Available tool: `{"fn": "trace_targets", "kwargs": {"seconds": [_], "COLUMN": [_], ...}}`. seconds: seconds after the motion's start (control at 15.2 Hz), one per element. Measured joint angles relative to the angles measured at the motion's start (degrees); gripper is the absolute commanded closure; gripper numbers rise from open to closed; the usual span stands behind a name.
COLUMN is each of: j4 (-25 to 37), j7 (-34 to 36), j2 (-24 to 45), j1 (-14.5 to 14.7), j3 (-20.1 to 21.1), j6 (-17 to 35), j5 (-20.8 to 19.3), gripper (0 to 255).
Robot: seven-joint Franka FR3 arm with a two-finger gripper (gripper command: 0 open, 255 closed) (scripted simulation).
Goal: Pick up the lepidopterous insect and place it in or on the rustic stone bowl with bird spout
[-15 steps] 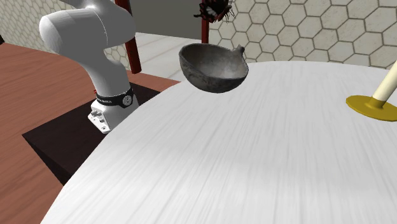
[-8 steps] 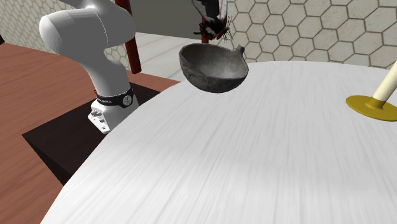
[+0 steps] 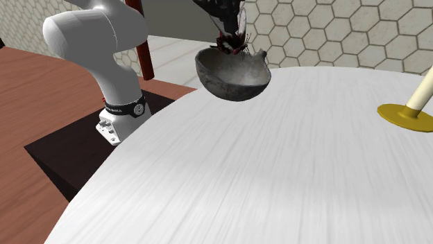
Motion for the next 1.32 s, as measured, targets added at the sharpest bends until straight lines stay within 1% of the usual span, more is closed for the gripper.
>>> {"fn": "trace_targets", "kwargs": {"seconds": [0.13, 0.2, 0.59, 0.66, 0.86, 0.92, 1.32], "j4": [0.0, 0.0, 0.0, 1.0, 6.3, 7.0, 7.7], "j7": [0.0, 0.0, 0.0, 0.0, 0.2, 0.2, 0.2], "j2": [0.0, 0.0, 0.0, 0.4, 1.1, 1.2, 1.4], "j1": [0.0, 0.0, 0.0, 0.0, -0.5, -0.6, -0.6], "j3": [0.0, 0.0, 0.0, -0.2, -1.6, -1.9, -2.1], "j6": [0.0, 0.0, 0.0, -0.6, -5.4, -6.1, -6.8], "j5": [0.0, 0.0, 0.0, -0.1, -1.1, -1.3, -1.4], "gripper": [255, 0, 0, 0, 0, 0, 0]}}
